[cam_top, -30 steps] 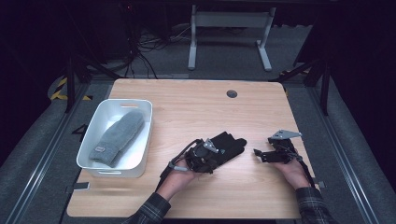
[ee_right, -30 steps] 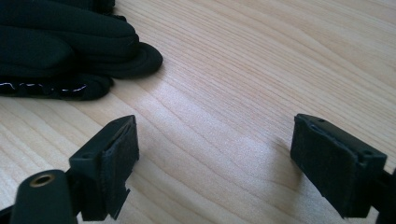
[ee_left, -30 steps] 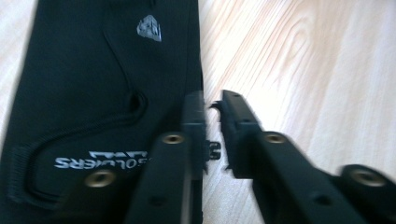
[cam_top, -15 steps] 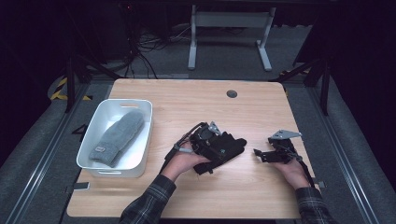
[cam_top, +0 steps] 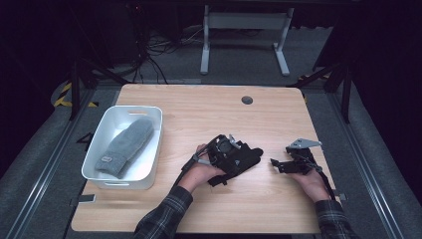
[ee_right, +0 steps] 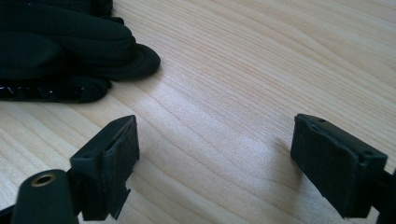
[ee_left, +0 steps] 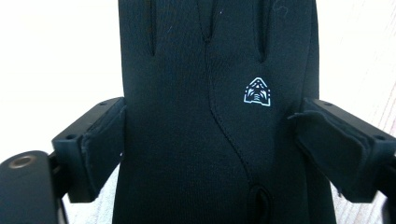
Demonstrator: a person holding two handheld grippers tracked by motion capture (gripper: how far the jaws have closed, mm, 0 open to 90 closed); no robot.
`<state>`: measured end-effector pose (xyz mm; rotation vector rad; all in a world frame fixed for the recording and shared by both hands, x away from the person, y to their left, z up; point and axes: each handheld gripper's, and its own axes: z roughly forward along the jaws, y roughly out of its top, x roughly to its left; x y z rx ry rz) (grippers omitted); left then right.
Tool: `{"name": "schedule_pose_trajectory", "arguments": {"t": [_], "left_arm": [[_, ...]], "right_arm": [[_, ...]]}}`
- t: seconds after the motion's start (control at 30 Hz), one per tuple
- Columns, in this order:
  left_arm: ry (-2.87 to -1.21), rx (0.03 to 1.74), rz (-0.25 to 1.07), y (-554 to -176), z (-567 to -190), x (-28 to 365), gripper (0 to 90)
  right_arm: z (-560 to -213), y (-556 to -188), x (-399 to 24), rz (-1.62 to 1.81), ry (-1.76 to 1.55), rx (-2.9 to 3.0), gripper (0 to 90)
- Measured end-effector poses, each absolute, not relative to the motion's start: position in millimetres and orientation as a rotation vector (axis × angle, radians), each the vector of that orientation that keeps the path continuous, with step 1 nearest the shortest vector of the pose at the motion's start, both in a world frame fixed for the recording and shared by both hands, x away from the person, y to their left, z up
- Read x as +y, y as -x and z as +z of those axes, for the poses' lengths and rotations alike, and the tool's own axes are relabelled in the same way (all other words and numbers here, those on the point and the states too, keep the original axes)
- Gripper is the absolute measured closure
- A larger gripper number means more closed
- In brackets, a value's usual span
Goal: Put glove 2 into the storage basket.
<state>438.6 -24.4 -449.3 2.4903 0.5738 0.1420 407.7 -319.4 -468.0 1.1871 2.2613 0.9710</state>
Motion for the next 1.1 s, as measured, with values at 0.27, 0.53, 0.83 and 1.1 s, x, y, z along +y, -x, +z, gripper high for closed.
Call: {"name": "schedule_pose_trajectory", "arguments": {"t": [0.27, 0.53, 0.83, 1.1], "left_arm": [[-2.476, 0.569, 0.123, -439.5, -451.0, -20.7, 25.8], [-2.502, 0.514, 0.084, -435.8, -445.7, -22.0, 55.8], [-2.500, 0.533, 0.016, -435.9, -441.8, -20.9, 67.1], [-2.448, 0.593, -0.029, -434.7, -425.2, -6.8, 67.4]], "right_arm": [[-468.0, -407.5, -319.4, 0.970, -1.189, 2.258, 15.9], [-468.1, -407.7, -319.6, 0.975, -1.192, 2.257, 16.4], [-468.1, -407.7, -319.5, 0.973, -1.195, 2.254, 16.4], [-468.1, -407.6, -319.5, 0.973, -1.196, 2.253, 16.4]]}}
